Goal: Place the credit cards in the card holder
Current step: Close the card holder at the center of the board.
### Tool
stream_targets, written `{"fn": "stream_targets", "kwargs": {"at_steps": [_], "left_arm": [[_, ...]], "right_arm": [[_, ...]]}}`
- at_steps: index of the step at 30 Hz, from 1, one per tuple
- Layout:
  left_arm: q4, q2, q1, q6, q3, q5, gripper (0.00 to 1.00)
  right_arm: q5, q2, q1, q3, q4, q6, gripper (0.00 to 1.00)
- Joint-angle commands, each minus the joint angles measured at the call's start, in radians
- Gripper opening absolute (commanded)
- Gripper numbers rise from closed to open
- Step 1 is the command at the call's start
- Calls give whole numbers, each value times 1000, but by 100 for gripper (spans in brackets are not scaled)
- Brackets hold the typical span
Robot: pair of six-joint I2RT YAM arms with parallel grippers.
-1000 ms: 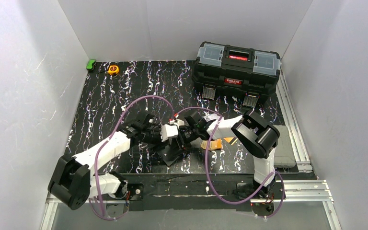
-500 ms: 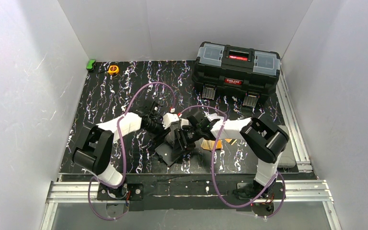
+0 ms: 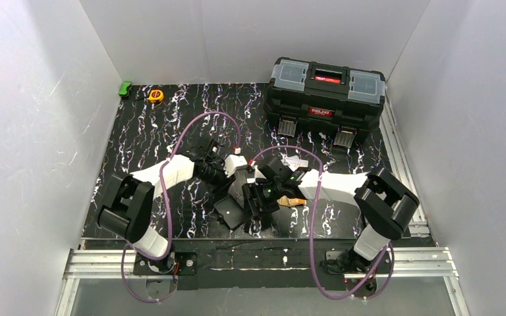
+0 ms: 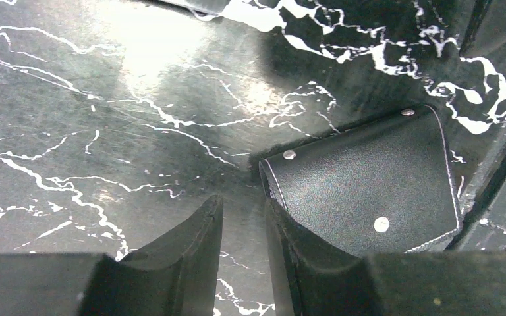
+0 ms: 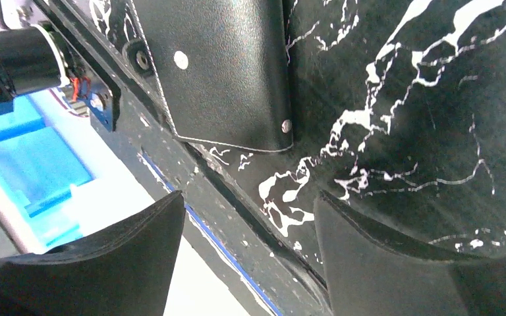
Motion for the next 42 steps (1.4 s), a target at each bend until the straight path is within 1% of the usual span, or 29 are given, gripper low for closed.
{"fn": "stream_targets", "kwargs": {"at_steps": [1,6,15,19,22,23,26,31,36,42], "left_arm": [[-69,-56,-4,8,-67,-36,28],[-31,-88,-14,-12,-115,-28,27],[-18,-105,-14,-15,-149,-23,27],[-14,-107,-14,-25,-150,-16,26],[-23,-110,-14,-16,-145,-25,26],[-30,-111,-14,-14,-138,-30,26],[-38,-114,-14,-22,-120,-28,26],[-45,-106,-14,-27,-113,-5,26],[-40,-135,-14,5,-154,0,26],[-38,-170,-14,16,-202,35,26]], "right_arm": [[105,-95,7,11,-7,-32,79],[100,-98,8,-34,3,8,78],[50,-37,9,-3,-4,27,77],[97,-75,12,-13,-66,29,76],[149,-92,31,24,-176,17,75],[137,-94,36,33,-188,18,75],[73,-87,43,36,-153,20,74],[-82,15,43,72,-108,10,73],[-99,69,38,80,-95,28,73],[-138,109,-22,66,-58,63,73]]}}
